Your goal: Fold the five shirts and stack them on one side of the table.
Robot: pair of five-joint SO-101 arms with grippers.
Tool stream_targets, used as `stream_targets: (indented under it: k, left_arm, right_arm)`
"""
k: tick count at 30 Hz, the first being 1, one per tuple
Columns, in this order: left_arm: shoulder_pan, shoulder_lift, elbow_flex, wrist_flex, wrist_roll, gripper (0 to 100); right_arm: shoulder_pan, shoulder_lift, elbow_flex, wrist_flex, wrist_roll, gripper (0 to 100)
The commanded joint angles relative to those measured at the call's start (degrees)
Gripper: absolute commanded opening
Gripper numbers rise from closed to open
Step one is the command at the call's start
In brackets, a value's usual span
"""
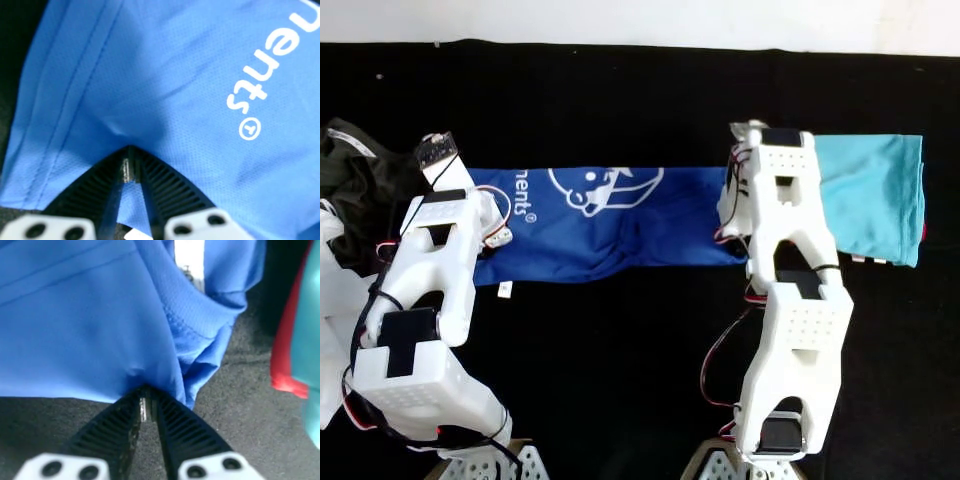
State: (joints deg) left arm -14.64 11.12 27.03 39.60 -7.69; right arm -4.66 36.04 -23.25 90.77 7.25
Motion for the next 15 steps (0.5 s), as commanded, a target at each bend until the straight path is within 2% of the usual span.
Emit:
stream_targets:
  k: [1,7,15]
  left_arm:
    - [0.7,0.3,-1.3,-0.2,0.0,1]
    - [0.7,0.3,-1.3,-0.2,0.0,1]
    - [0.7,0.3,-1.3,-0.2,0.0,1]
  right_arm:
    - [0.5,-6.9,-1.9,2.8,0.5,0.5]
    - [0.7,-13.8,-6.5,4.4,0.5,0.5]
    - [0.9,-6.8,-6.3,2.6,0.5,0.5]
